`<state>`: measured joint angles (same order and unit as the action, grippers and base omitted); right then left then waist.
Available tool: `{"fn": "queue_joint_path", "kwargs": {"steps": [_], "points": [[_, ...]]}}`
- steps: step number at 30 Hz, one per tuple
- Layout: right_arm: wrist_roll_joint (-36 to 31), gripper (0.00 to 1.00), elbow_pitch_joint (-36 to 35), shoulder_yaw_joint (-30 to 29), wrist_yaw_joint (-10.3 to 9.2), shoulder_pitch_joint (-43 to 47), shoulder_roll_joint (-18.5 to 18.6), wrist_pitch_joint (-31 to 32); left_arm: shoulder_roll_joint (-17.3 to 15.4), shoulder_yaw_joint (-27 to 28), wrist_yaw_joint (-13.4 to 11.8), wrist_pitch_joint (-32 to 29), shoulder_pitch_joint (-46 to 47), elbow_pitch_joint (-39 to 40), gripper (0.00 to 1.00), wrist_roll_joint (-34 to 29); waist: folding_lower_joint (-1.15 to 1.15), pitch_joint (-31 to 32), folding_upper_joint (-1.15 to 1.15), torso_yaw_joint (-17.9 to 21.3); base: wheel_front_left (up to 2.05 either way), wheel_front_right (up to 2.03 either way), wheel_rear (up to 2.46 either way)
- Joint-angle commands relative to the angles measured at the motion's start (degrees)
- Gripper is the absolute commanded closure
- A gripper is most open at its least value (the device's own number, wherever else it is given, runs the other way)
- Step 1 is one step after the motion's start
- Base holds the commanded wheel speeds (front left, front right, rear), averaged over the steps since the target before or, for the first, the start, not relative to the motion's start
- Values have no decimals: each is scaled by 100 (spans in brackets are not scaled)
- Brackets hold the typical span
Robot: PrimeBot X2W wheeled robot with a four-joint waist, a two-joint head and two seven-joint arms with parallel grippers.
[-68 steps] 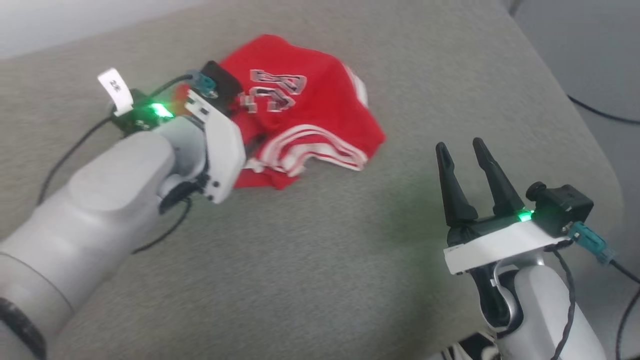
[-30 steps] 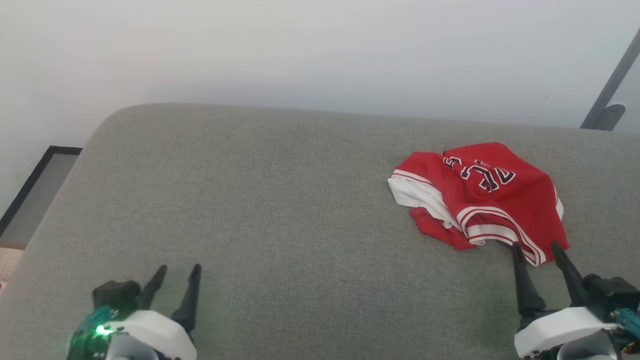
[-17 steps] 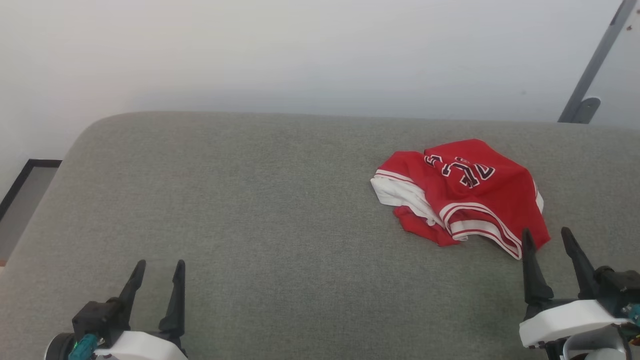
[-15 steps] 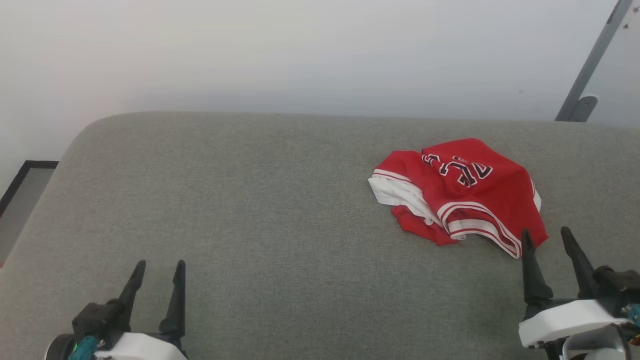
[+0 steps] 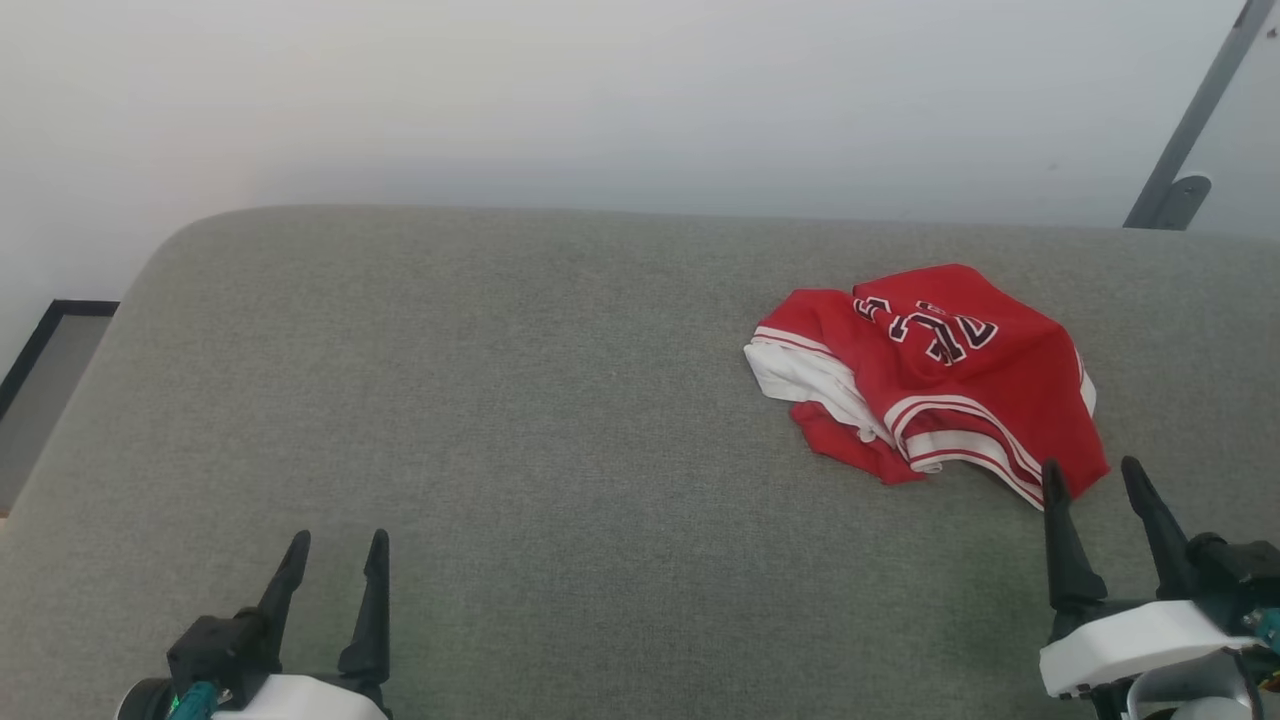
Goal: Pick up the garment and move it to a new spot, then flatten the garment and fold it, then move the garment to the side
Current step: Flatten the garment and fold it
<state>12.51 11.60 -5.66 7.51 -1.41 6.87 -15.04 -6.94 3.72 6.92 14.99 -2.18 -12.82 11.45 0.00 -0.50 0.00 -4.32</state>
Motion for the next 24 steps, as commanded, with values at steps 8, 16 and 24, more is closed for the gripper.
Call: {"fn": "queue_joint_path", "kwargs": {"steps": [8, 16, 24], "points": [[-4, 0, 482, 159, -4, -432, 445, 169, 138, 43, 52, 27, 119, -47, 0, -79, 0, -163, 0, -23, 0, 0, 0], [478, 0, 1091, 544, -5, -1550, 1691, 1472, 277, -91, 60, 27, 415, -97, 0, -82, 0, -722, 0, -118, 0, 0, 0], [1273, 0, 1732, 1345, -6, -2504, 2814, 3057, 345, -331, 60, 27, 828, -172, 0, 20, 0, -1347, 0, -318, 0, 0, 0]]}}
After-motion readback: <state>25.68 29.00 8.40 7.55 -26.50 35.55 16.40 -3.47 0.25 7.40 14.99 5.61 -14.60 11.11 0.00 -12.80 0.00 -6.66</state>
